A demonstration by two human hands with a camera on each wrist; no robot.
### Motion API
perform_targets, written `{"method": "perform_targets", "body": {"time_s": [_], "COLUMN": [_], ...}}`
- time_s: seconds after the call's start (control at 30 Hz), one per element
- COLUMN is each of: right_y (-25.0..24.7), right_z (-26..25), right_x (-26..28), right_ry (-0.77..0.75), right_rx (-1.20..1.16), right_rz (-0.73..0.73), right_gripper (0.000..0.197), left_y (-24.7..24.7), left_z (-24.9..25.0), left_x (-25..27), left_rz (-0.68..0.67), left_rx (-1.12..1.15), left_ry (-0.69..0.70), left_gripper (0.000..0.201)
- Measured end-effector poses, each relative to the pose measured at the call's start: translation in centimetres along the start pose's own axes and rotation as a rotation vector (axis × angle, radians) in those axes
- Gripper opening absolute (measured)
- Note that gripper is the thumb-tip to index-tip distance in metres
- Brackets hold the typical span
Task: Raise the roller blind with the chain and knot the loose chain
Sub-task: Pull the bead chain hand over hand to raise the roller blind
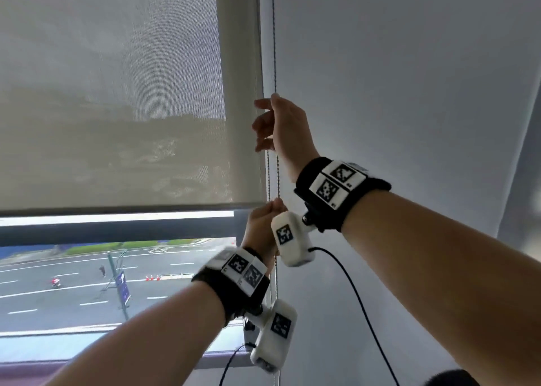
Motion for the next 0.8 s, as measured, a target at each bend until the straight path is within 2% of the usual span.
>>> {"method": "perform_targets", "body": {"time_s": [0.07,0.1,0.2,0.3,0.43,0.67,0.8], "right_y": [0.0,0.1,0.2,0.1,-0.4,-1.8,-1.9], "right_z": [0.4,0.8,2.1,2.4,2.7,6.4,9.9], "right_x": [0.0,0.1,0.7,0.8,0.6,2.2,3.7], "right_ry": [0.023,0.034,0.034,0.016,-0.047,-0.023,0.033], "right_rx": [-0.001,0.006,0.036,0.071,0.124,0.128,0.055], "right_rz": [0.025,0.03,0.045,0.077,0.115,0.152,0.085], "right_gripper": [0.041,0.043,0.045,0.048,0.051,0.047,0.044], "left_y": [-0.5,-0.9,-1.6,-1.2,-1.5,0.5,2.1], "left_z": [-1.6,-2.2,-3.3,-3.0,-0.2,6.0,8.4], "left_x": [1.4,1.8,1.6,1.2,-0.8,-2.9,-3.7], "left_rz": [-0.009,-0.001,0.028,-0.06,-0.053,-0.121,-0.162], "left_rx": [0.015,-0.007,-0.014,0.063,-0.151,-0.003,-0.033], "left_ry": [-0.074,-0.09,-0.113,-0.177,-0.005,0.126,0.133], "left_gripper": [0.015,0.016,0.036,0.025,0.03,0.041,0.045]}}
Point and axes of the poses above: each hand's wrist, its own x-axis away from the middle knuckle, its own y-axis out of the palm, z = x × y, the point moved 6 cm from there along -x, towards the middle knuckle, and after that the axes turned 6 degrees about y, right-handed, at the moved point
